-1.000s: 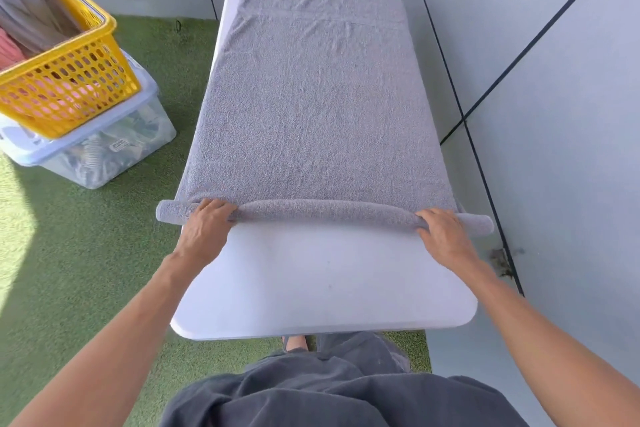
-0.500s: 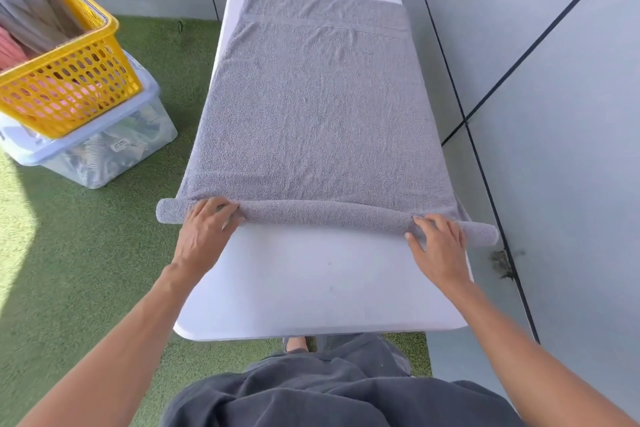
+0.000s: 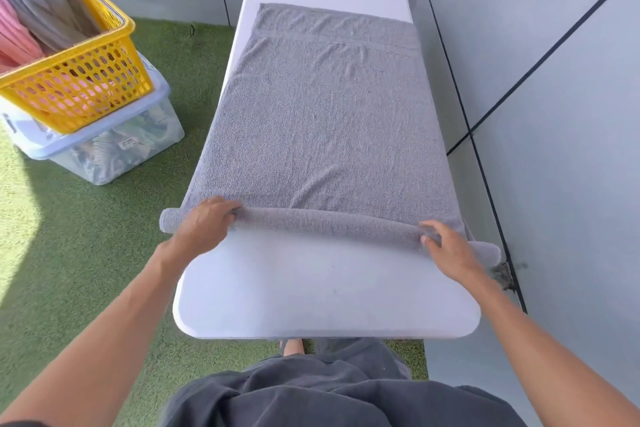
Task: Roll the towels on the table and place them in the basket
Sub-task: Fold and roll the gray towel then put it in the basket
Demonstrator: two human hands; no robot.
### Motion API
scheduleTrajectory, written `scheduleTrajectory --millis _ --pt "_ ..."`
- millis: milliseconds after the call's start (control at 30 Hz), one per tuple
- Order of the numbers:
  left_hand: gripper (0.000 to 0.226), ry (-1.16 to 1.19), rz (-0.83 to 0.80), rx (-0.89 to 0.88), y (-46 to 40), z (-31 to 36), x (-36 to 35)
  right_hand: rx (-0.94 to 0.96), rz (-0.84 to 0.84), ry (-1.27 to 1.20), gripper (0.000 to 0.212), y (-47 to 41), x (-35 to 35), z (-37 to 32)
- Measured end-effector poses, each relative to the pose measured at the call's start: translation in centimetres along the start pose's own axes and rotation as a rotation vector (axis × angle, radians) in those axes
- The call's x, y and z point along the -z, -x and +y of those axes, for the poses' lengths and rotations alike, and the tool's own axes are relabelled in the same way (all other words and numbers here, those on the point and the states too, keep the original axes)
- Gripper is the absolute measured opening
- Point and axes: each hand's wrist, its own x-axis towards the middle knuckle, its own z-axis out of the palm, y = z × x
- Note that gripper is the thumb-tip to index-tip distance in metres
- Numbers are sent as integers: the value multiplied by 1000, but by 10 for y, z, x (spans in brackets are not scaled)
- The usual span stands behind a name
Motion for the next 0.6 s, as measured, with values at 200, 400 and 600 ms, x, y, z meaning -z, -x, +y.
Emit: scheduleTrajectory --millis 200,400,600 --pt "21 -165 430 -140 24 19 -28 83 353 268 21 14 -26 -7" --pt "49 -199 263 -161 22 12 -34 114 208 463 44 17 -31 0" --pt "38 -125 -116 -9 -5 14 1 56 -77 246 31 -6 1 -6"
